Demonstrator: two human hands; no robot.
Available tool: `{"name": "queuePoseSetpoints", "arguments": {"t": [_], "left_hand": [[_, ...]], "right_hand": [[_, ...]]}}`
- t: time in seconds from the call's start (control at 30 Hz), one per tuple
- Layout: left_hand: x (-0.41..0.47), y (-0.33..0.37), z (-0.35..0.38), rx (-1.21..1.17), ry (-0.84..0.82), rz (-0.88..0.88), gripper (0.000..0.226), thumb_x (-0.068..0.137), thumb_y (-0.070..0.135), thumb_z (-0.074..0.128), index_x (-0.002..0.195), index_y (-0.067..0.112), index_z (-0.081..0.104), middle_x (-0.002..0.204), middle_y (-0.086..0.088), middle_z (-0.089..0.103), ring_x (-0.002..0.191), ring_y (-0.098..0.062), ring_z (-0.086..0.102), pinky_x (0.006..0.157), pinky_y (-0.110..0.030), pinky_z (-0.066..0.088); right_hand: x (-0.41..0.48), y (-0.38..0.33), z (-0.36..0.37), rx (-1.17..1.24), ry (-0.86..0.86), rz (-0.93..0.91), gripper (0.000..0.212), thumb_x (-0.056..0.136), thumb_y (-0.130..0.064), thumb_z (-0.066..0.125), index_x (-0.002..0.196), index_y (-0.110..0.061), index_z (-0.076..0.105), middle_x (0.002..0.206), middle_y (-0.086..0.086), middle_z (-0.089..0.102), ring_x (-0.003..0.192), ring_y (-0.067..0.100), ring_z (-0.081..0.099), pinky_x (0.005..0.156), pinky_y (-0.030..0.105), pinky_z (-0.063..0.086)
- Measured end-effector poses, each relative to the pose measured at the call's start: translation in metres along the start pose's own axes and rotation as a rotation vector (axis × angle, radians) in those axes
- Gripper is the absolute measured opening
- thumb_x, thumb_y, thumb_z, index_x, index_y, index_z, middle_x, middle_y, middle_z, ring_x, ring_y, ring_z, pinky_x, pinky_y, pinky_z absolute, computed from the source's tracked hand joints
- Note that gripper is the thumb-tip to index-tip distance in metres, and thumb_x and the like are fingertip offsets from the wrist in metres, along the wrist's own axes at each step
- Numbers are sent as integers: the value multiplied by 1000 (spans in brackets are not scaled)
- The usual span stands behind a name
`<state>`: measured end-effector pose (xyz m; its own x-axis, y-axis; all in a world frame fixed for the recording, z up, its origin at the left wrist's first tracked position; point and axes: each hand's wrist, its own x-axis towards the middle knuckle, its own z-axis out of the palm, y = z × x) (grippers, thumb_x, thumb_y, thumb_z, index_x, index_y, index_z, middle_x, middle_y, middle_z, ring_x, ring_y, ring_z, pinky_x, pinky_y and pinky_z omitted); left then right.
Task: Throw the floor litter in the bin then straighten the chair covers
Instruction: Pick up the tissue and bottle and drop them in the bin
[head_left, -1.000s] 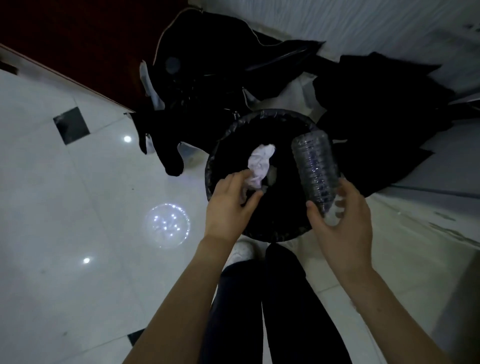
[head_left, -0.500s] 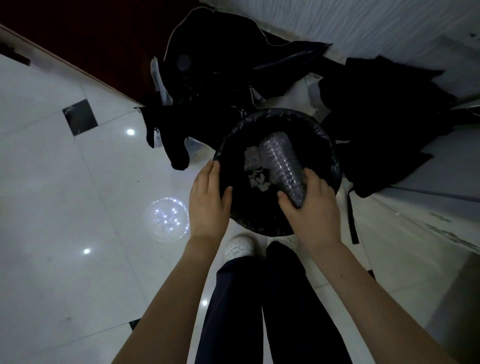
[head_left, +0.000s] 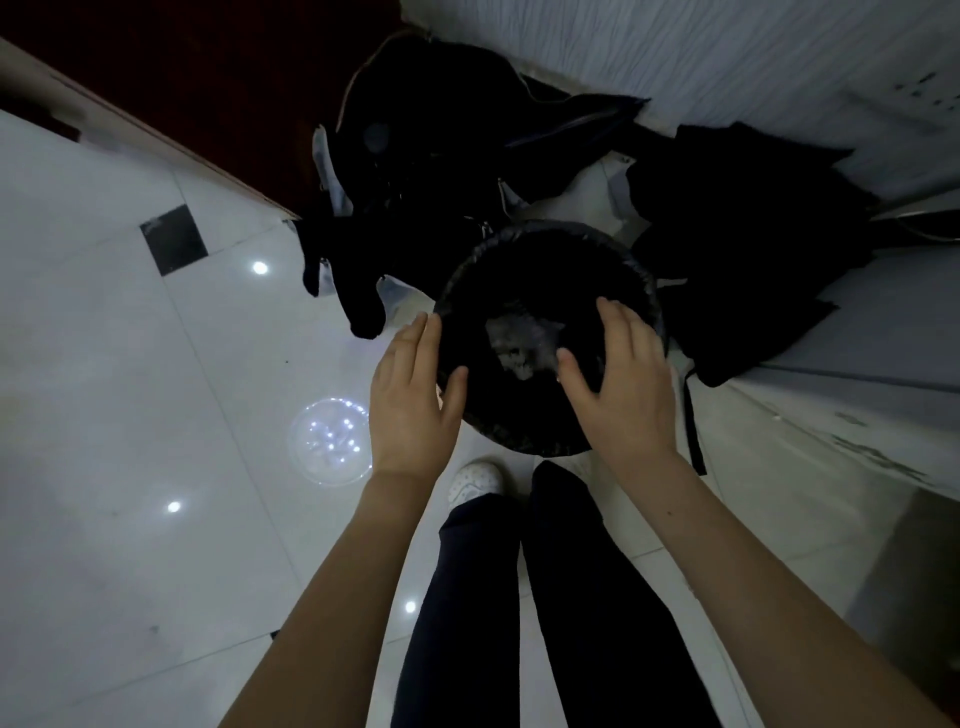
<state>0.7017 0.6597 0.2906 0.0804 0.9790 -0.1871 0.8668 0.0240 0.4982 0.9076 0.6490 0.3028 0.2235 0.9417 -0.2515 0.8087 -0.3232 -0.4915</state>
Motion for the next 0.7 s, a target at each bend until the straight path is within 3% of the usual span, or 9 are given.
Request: {"name": "queuePoseSetpoints", "arguments": {"t": [0.1,0.3,0.47,0.7], "left_hand": [[-4,47,-76,2,-1,32,51,100,33,43,145,8,43,146,-7,48,137,-21,38,116,-20,17],[-21,179,-271,-43,37,131,48,101,33,38,137,5,52,135,-9,56,127,-24,49,109,-36,38],[-45,267,-404,-48,168,252,45,101,30,43,135,3,53,131,-11,59,121,-26,53,103,-41,44],[-115,317,-522,0,397,250,49,102,37,40,143,12,48,143,-6,52,135,-24,44,115,-33,29]], "right_hand": [[-13,-32,-73,4,60,-71,58,96,-42,51,138,-3,48,134,16,54,124,30,49,103,44,43],[-46,-138,-279,-3,99,-190,55,97,-43,46,136,-4,51,131,16,56,122,33,50,100,49,44],[-74,-214,-421,-33,161,-371,54,99,-44,43,135,-5,53,128,13,58,118,31,53,97,46,45],[-128,-293,-519,-38,214,-620,51,98,-45,45,134,-10,53,126,7,58,114,25,52,96,40,44]]}}
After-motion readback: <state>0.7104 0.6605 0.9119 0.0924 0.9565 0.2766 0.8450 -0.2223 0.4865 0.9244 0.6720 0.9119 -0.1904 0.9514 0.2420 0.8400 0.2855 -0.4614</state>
